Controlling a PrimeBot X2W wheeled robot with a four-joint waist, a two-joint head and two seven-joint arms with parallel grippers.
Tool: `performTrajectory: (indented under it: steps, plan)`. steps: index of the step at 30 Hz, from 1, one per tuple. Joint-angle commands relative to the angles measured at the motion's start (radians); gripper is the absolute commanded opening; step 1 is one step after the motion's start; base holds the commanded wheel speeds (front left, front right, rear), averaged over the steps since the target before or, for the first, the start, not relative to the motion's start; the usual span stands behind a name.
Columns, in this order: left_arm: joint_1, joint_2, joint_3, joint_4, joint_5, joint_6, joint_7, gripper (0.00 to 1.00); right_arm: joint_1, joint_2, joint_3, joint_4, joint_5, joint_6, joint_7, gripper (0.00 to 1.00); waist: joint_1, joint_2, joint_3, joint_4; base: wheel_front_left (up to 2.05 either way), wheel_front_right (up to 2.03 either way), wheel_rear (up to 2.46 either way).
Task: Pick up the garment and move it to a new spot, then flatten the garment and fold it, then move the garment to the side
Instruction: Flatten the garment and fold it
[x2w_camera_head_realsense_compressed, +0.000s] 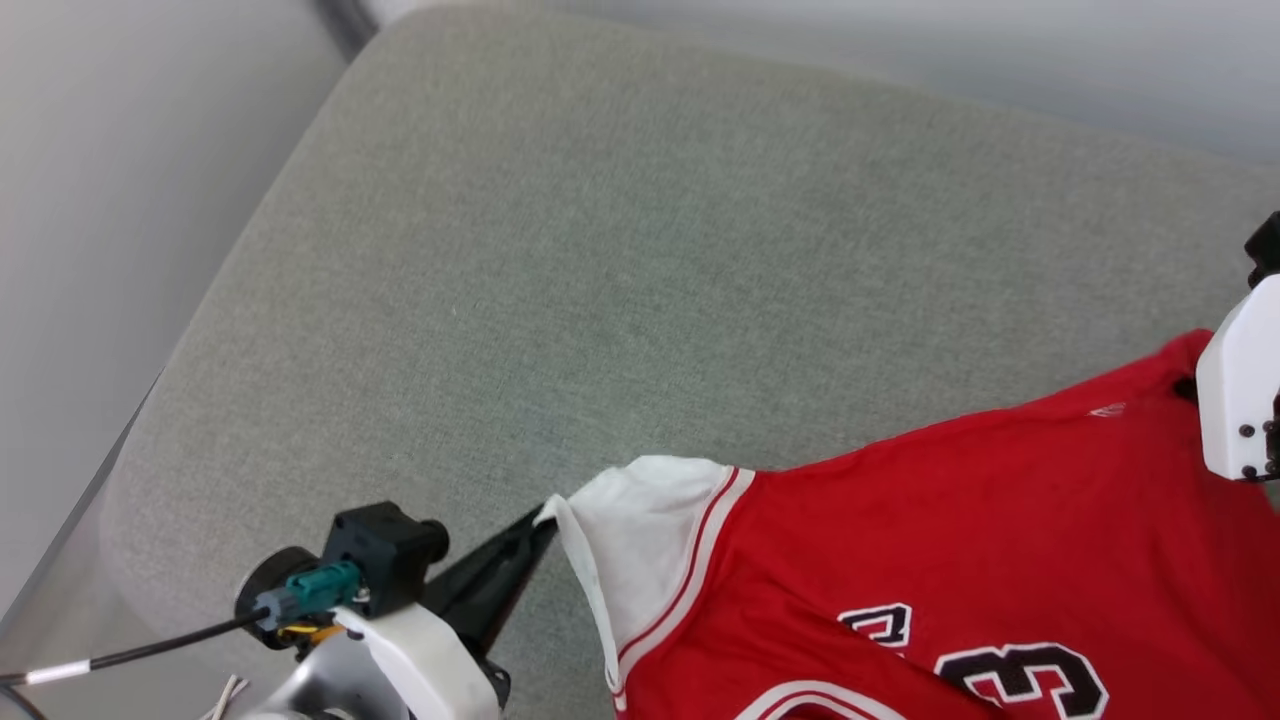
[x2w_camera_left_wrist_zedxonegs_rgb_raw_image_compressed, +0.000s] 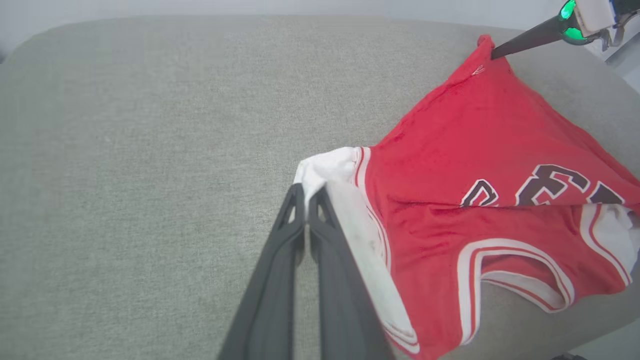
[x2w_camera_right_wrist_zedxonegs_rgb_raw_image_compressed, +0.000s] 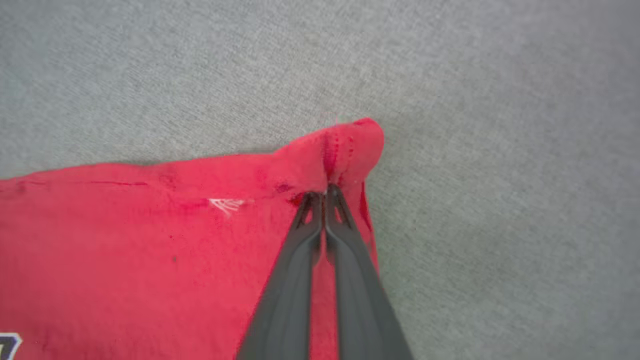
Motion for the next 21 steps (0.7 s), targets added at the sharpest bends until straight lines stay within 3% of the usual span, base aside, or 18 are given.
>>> performTrajectory:
  steps: [1,8,14,21]
  plan:
    - [-0.017,0.003,0.007,-0.005,0.002,0.008,0.001,0.00,0.003,0.005,-0.001,-0.002,0.010,-0.001,-0.015,0.00,-0.0002,0.0000,-0.056,-0.035,0.00,0.00,0.00]
    - [-0.073,0.042,0.050,-0.060,0.013,0.028,0.041,0.00,-0.020,-0.003,-0.041,-0.080,0.112,-0.001,-0.092,0.00,-0.0002,0.0000,-0.171,-0.113,0.00,0.00,0.00]
    - [-0.151,0.068,0.148,-0.102,0.019,0.064,0.021,0.00,-0.043,0.014,-0.075,-0.211,0.162,-0.001,-0.096,0.00,-0.0002,0.0000,-0.222,-0.211,0.00,0.00,0.00]
    - [-0.260,0.117,0.258,-0.141,0.031,0.070,-0.001,0.00,-0.100,0.026,-0.113,-0.380,0.186,-0.001,-0.072,0.00,-0.0002,0.0000,-0.247,-0.312,0.00,0.00,0.00]
